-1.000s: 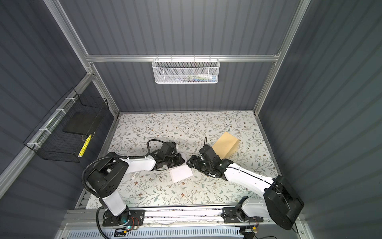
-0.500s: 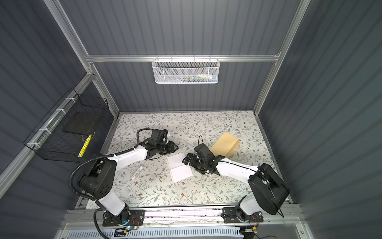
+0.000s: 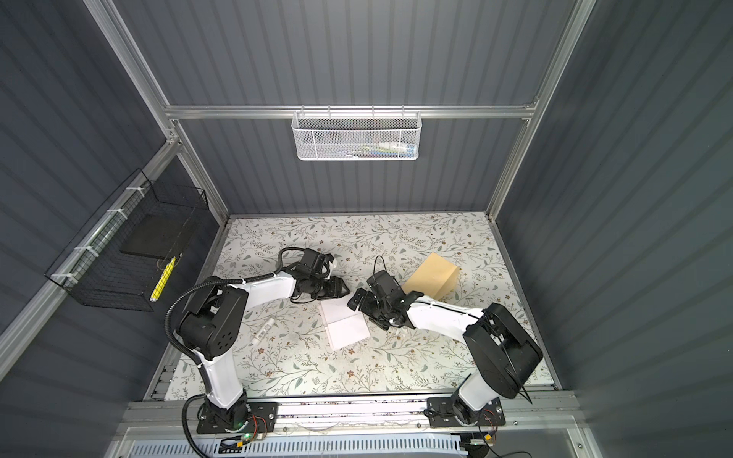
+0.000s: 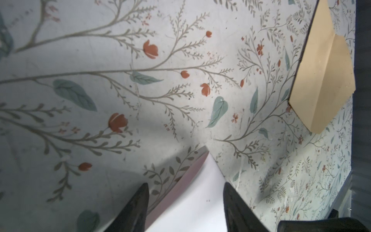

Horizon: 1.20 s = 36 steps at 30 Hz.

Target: Place the letter into the envelope and seal it

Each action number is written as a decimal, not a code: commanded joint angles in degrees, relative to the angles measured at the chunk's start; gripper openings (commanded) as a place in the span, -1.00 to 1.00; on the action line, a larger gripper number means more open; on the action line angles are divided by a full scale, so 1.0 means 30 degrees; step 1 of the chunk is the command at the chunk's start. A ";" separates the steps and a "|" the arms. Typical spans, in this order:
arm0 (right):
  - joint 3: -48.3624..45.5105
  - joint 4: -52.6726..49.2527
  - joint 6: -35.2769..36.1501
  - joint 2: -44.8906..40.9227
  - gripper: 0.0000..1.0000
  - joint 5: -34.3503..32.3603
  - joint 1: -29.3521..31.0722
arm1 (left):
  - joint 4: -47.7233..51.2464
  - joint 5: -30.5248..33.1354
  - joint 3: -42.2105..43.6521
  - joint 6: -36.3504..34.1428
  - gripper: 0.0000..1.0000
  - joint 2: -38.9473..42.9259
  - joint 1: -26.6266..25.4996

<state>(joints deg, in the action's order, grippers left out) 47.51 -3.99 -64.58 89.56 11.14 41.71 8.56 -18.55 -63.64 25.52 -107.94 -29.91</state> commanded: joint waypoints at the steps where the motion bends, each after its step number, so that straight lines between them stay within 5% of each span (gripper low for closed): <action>1: 0.0501 -0.0458 -0.0262 0.0317 0.98 -0.0289 0.0099 | -0.0090 -0.0387 0.0459 -0.0449 0.15 -0.0179 -0.0020; 22: 0.0525 -0.0761 -0.0335 0.1435 0.98 -0.0356 0.0275 | -0.1453 -0.0252 0.4044 0.0430 -0.23 0.0561 -0.0061; 36: -0.0142 -0.2969 -0.0863 -0.2819 0.98 -0.1236 0.1092 | -0.1556 0.0741 0.5848 0.1082 -0.58 0.1316 -0.0108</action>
<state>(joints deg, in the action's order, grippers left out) 47.99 -9.52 -65.98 82.26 8.64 43.66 -4.43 -20.16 -49.60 28.03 -102.59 -29.95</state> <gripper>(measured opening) 0.990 0.215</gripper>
